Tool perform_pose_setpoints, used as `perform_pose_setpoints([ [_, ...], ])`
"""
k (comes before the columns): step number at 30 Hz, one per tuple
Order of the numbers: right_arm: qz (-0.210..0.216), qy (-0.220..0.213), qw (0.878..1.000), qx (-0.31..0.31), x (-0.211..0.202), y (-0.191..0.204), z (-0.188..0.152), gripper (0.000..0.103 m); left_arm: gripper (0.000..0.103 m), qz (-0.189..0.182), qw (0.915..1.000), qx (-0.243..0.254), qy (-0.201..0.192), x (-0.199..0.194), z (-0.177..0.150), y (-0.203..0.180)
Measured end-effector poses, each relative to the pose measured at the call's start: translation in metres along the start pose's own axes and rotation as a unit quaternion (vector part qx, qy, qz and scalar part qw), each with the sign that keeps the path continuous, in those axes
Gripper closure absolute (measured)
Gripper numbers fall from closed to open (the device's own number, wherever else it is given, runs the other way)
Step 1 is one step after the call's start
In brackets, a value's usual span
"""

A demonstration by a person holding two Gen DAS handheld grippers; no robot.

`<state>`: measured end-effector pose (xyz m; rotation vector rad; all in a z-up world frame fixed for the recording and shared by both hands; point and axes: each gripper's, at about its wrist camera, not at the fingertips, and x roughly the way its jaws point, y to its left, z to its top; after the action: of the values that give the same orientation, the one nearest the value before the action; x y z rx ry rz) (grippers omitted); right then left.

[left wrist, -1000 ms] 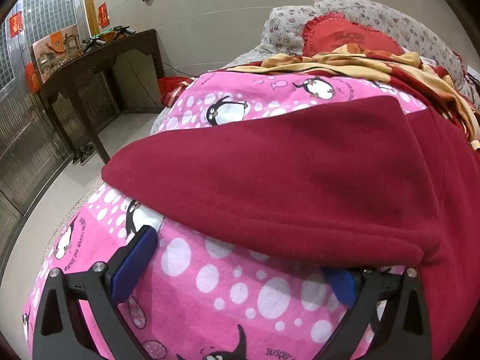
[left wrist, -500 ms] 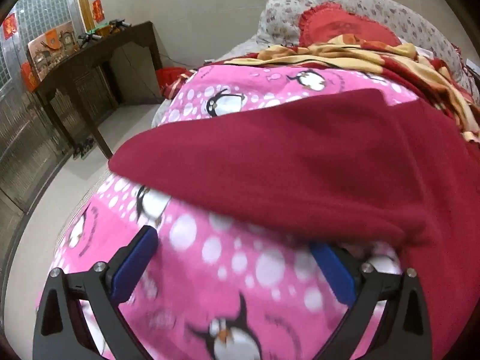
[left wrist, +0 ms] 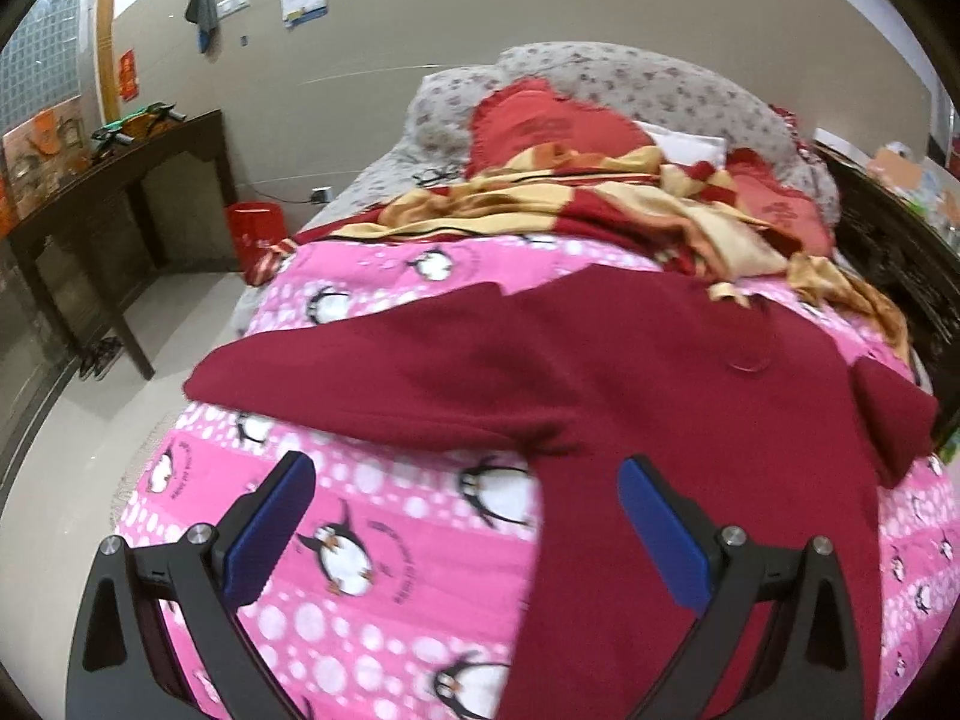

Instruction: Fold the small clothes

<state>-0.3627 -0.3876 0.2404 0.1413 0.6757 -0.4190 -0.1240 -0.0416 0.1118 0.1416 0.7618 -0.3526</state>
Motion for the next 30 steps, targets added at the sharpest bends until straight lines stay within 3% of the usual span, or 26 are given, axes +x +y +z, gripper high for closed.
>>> perform_pose_setpoints([
  [4, 0.023, 0.004, 1.0, 0.008, 0.038, 0.031, -0.015, 0.007, 0.0, -0.013, 0.9998, 0.012, 0.007, -0.004, -0.006, -0.021],
  [11, 0.024, 0.037, 0.999, 0.024, 0.112, 0.084, -0.038, 0.007, 0.0, -0.027, 0.9995, 0.001, 0.018, 0.0, -0.014, -0.035],
  [17, 0.013, 0.041, 0.999, 0.019, 0.138, 0.108, -0.042, 0.007, 0.0, -0.025, 0.9994, 0.007, 0.023, 0.008, -0.017, -0.041],
  [30, 0.002, 0.064, 0.997, 0.047, 0.178, 0.118, -0.039, 0.007, 0.0, -0.028, 0.9989, -0.001, 0.039, 0.029, -0.017, -0.046],
])
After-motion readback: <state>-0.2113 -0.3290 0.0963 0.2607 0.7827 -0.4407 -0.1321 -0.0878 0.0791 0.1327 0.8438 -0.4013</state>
